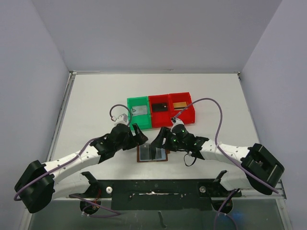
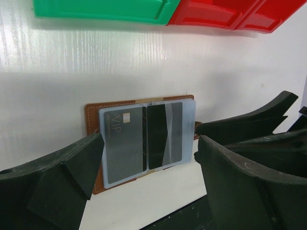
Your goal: Take the credit cards out of the card holder
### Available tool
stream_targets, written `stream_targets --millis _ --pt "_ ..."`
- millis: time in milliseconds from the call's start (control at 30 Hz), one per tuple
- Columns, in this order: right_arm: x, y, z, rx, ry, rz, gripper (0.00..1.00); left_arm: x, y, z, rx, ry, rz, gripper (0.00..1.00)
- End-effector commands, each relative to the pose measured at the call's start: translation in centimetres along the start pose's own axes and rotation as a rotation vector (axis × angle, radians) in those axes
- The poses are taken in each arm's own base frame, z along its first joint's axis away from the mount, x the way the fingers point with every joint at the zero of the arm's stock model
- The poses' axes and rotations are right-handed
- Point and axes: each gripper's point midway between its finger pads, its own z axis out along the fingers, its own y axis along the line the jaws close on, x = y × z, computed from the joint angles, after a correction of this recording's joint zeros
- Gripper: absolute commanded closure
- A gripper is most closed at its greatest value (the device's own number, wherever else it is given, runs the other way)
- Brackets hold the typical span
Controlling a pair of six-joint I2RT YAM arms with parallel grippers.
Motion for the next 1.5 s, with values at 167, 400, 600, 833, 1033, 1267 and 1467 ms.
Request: stream_targets --millis 167,400,600,833,1033,1267,1467 --pt "0.6 -0.1 1.3 -0.017 0.006 0.047 0.38 1.3 -3.6 -0.1 0.263 0.082 0.016 0.21" --pt "1.9 -4.3 2.1 0.150 0.048 0.073 0.52 3.8 -5.1 0.9 0.397 0.225 -0.046 0.30" --pt "3.0 -7.2 1.6 0.260 0.052 0.118 0.59 5.2 -5.0 2.8 0.360 0.310 -0.028 0.35" --pt "3.6 -8.2 1.1 0.271 0.043 0.152 0.60 6.3 -4.1 3.9 0.316 0.354 -0.065 0.38" --pt "3.7 -8.1 1.0 0.252 0.038 0.155 0.61 6.7 -3.6 4.2 0.292 0.355 -0.093 0.41" --pt "4.0 -8.4 1.1 0.244 0.042 0.169 0.61 7.3 -4.0 4.3 0.335 0.380 -0.145 0.54" --pt "4.1 -8.4 1.2 0.235 0.045 0.177 0.61 7.3 -4.1 4.3 0.349 0.376 -0.181 0.66"
